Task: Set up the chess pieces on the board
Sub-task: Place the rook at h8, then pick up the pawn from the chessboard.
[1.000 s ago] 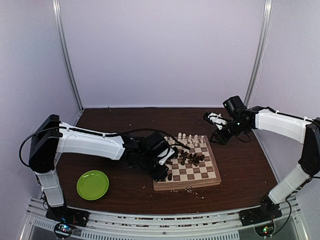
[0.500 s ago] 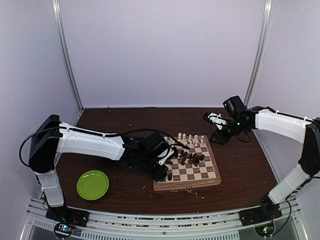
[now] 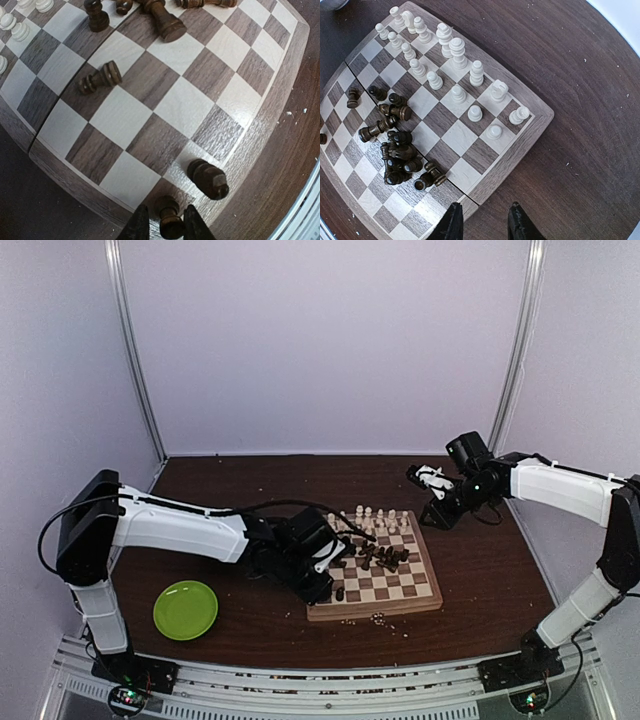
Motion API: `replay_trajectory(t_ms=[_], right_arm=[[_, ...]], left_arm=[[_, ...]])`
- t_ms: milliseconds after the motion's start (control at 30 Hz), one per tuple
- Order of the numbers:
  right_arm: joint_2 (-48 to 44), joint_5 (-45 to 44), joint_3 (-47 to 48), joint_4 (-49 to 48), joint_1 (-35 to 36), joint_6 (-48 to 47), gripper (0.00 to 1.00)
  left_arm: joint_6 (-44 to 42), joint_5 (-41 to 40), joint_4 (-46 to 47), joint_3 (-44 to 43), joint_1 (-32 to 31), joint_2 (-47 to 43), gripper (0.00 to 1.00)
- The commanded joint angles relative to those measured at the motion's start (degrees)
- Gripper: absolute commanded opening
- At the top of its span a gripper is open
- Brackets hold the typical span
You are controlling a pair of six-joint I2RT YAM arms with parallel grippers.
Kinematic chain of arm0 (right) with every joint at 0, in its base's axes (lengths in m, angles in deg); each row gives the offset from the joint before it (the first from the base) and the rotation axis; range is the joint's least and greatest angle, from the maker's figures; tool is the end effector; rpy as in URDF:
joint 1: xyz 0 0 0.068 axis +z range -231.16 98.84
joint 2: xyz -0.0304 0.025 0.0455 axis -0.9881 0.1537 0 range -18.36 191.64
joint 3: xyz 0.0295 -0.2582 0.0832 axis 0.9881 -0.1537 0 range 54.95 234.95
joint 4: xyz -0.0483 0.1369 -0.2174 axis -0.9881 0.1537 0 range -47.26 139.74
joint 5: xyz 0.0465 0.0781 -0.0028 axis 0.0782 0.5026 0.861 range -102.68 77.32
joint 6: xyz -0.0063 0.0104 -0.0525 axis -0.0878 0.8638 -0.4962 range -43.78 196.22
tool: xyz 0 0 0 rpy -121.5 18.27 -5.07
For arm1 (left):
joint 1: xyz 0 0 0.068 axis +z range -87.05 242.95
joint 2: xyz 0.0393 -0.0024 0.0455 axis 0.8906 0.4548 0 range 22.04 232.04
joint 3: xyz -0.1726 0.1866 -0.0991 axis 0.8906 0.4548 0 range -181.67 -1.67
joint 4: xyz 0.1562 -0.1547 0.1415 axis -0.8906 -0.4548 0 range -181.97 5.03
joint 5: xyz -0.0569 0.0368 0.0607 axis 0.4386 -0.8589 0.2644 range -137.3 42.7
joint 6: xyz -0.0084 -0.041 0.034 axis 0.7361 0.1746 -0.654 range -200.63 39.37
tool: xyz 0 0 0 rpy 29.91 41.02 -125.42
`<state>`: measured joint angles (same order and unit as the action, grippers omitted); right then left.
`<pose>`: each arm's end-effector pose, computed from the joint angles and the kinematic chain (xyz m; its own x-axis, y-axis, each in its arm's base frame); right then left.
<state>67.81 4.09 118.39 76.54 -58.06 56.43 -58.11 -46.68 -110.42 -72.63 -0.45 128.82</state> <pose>0.2822 0.1314 0.2475 -0.5452 -0.5850 -0.6004 -0.7510 0.6591 0.0397 0.1709 -0.3423 0.1754 -0.7061 0.5546 -0.4402 0.6776 0.7097 -0.1929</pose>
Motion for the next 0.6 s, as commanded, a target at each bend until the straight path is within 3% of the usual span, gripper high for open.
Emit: replay_trajectory(t_ms=[0, 367, 400, 467, 567], right_arm=[[0.6, 0.6, 0.5, 0.6, -0.2, -0.4, 0.33], [-0.2, -0.3, 0.5, -0.1, -0.2, 0.2, 0.34], [-0.7, -0.1, 0.5, -0.3, -0.2, 0.1, 0.36], [-2.9, 3.0, 0.5, 0.1, 0.0, -1.1, 0.49], [-4.3, 8.6, 1.9, 1.9, 1.5, -1.3, 0.51]], left_arm=[[0.9, -0.6, 2.2, 1.0, -0.2, -3.0, 0.25], [-0.8, -0.9, 1.7, 0.6, -0.2, -7.3, 0.34], [-1.3, -1.6, 1.4, 0.3, -0.2, -8.1, 0.35], [-1.9, -2.9, 1.4, 0.3, 0.2, -10.2, 0.38], [-0.4, -3.3, 4.5, 2.2, 2.4, -13.8, 0.42]])
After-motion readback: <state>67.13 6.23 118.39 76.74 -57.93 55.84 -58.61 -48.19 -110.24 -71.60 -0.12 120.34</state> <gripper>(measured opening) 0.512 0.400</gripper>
